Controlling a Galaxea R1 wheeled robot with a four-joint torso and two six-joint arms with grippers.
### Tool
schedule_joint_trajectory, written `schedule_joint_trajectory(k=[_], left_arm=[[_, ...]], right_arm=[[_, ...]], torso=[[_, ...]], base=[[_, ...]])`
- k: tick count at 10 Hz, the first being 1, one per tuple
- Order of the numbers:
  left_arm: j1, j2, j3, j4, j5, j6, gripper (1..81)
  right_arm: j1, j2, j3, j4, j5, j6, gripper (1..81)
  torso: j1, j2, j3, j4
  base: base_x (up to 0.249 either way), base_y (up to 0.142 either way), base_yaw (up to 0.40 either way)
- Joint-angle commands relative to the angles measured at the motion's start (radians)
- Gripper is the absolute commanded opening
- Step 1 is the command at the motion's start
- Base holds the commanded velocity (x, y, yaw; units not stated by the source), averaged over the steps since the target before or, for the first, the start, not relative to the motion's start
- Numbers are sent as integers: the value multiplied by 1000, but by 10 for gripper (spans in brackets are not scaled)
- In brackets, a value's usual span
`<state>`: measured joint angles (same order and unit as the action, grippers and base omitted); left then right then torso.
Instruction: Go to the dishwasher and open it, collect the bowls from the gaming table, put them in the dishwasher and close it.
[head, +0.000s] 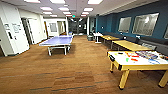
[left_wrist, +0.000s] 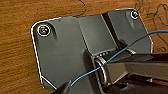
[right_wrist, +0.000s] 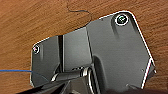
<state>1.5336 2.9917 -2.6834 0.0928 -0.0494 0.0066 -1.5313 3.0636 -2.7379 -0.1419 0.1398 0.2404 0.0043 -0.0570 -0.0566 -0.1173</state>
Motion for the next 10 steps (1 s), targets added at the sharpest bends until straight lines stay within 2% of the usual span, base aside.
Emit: schedule_joint_trajectory(k=[1,10], left_arm=[[-51,-9,2,-4,48,4,811],[-51,-6,4,-4,54,4,811]], right_arm=[[52,5,5,-7,-43,-3,811],[52,5,3,-7,-43,-3,811]], torso=[[0,0,0,0],[0,0,0,0]], base=[[0,0,-84],[0,0,-377]])
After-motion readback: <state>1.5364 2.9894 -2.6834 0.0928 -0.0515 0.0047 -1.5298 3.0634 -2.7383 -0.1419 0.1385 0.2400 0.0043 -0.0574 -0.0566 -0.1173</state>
